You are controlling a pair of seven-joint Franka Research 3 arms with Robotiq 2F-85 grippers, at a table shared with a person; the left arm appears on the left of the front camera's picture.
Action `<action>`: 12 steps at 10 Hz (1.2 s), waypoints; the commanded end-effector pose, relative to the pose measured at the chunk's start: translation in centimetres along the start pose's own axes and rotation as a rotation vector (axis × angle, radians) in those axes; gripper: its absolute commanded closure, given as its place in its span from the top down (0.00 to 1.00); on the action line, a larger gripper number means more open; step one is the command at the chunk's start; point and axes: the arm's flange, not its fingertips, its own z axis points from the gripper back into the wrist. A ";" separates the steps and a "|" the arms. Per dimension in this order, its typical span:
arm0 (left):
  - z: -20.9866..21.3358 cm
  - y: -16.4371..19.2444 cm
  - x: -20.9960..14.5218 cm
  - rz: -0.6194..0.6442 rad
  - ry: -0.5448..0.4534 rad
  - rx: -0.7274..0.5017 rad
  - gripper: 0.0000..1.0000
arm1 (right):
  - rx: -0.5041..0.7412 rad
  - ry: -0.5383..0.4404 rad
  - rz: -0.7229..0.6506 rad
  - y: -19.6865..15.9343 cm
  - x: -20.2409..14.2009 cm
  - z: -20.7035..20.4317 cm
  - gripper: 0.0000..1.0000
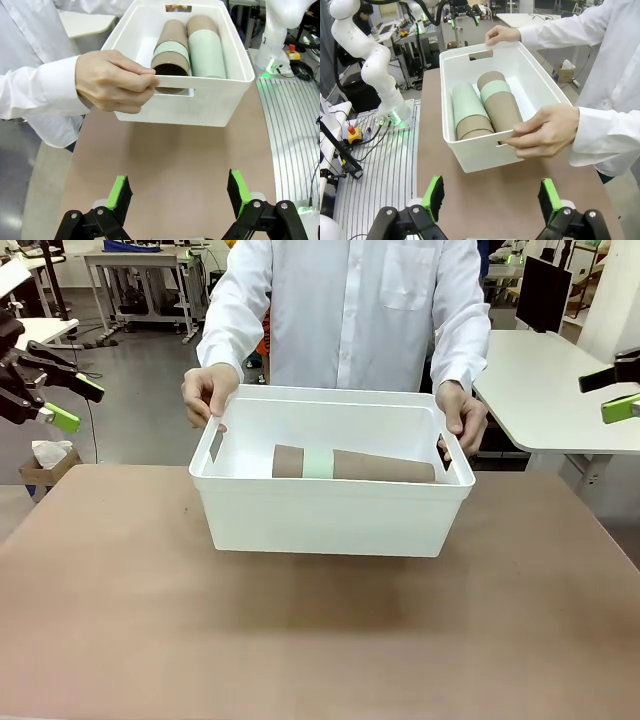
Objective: Stack the cups and store them in the basket.
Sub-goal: Place the stack of Reusable plastic cups into the Pantry Basket.
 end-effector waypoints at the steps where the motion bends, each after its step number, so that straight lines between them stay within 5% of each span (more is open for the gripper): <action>1: 0.0 -0.1 0.3 0.010 0.000 -0.002 1.00 | 0.004 -0.013 -0.009 0.1 0.3 0.0 1.00; 12: 0.0 -0.1 0.3 0.010 0.000 -0.002 1.00 | 0.004 -0.013 -0.009 0.1 0.3 0.0 1.00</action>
